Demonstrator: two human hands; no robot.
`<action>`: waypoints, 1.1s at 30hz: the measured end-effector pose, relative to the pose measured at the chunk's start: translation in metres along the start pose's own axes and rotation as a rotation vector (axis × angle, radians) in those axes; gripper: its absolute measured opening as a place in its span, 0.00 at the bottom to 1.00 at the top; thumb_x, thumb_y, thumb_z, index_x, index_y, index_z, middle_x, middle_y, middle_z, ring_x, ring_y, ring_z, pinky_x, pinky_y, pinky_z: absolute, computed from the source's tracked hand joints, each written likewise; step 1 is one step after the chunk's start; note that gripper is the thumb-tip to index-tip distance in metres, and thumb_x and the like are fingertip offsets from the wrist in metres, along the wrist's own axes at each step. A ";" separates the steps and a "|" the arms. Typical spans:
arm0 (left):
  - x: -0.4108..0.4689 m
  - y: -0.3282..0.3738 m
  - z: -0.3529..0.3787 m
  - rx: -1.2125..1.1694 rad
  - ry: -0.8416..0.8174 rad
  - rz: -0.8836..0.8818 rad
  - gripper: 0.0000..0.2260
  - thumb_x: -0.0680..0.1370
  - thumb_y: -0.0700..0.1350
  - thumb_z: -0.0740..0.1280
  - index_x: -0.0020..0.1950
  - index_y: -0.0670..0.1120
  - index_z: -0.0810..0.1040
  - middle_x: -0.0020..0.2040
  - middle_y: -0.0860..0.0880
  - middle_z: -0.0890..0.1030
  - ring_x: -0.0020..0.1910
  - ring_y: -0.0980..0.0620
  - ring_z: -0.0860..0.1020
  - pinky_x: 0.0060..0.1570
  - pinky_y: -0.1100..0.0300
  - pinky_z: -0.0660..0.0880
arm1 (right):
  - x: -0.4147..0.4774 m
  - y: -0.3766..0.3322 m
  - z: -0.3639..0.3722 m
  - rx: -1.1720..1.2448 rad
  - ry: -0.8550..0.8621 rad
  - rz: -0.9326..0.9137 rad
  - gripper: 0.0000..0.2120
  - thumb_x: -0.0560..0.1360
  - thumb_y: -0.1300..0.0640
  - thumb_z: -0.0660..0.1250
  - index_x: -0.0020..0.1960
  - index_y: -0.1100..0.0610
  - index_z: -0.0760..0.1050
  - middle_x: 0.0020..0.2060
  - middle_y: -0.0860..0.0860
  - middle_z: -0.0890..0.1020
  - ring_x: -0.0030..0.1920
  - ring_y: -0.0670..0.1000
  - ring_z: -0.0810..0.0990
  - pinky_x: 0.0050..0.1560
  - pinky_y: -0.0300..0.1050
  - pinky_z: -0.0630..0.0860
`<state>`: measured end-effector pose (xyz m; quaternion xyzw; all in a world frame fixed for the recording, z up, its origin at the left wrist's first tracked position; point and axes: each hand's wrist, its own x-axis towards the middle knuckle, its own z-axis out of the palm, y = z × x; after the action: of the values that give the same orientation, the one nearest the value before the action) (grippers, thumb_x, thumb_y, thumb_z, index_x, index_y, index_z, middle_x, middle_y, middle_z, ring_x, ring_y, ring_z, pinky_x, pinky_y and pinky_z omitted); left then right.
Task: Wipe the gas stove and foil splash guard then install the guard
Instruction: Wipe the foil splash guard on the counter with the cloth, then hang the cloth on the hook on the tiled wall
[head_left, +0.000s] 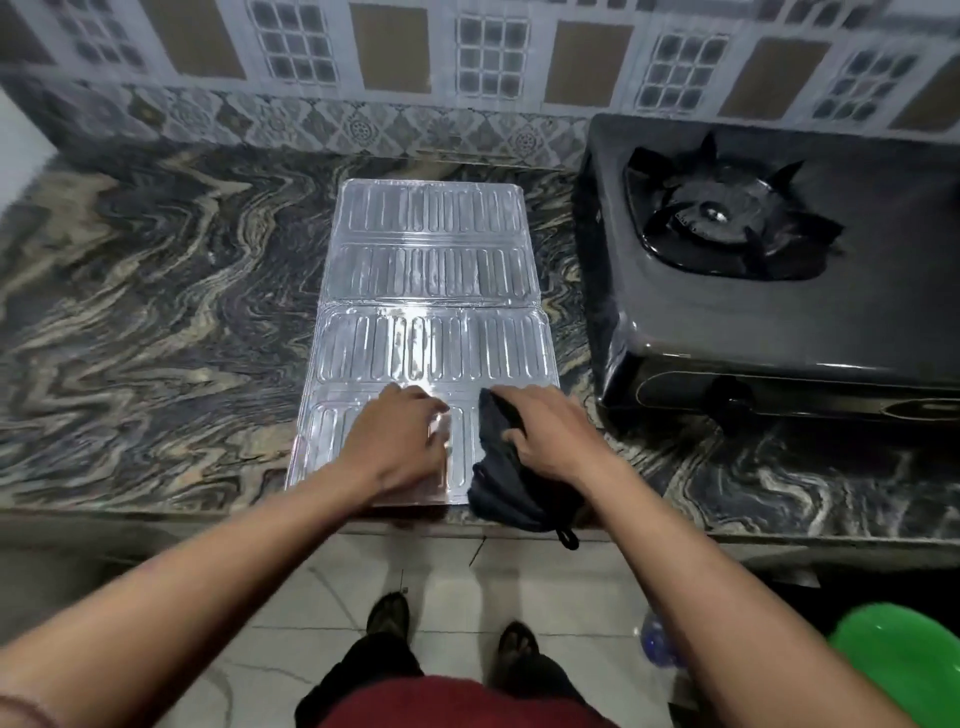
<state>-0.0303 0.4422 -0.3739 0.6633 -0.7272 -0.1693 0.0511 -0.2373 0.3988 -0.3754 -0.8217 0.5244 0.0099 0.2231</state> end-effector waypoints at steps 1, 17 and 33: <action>-0.009 0.012 0.009 -0.048 0.000 -0.028 0.20 0.77 0.58 0.60 0.61 0.50 0.81 0.59 0.47 0.82 0.58 0.44 0.75 0.56 0.49 0.75 | 0.005 0.001 -0.004 0.023 -0.049 0.024 0.33 0.77 0.53 0.67 0.78 0.47 0.58 0.68 0.53 0.74 0.69 0.58 0.69 0.69 0.60 0.61; -0.029 0.058 0.016 -0.656 0.092 -0.181 0.11 0.67 0.55 0.69 0.39 0.48 0.80 0.35 0.54 0.81 0.38 0.54 0.78 0.43 0.56 0.73 | -0.030 0.019 -0.062 0.472 0.053 -0.125 0.06 0.67 0.54 0.71 0.40 0.49 0.74 0.34 0.45 0.80 0.38 0.47 0.78 0.43 0.47 0.75; 0.038 0.084 -0.212 -0.668 0.163 0.271 0.09 0.75 0.43 0.73 0.53 0.43 0.79 0.45 0.44 0.84 0.41 0.53 0.78 0.46 0.56 0.75 | -0.029 0.008 -0.233 0.576 0.348 -0.344 0.14 0.71 0.59 0.74 0.54 0.46 0.80 0.51 0.43 0.83 0.53 0.44 0.80 0.59 0.46 0.75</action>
<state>-0.0504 0.3724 -0.1544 0.5188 -0.7067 -0.3358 0.3446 -0.3078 0.3337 -0.1615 -0.7907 0.3903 -0.3152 0.3510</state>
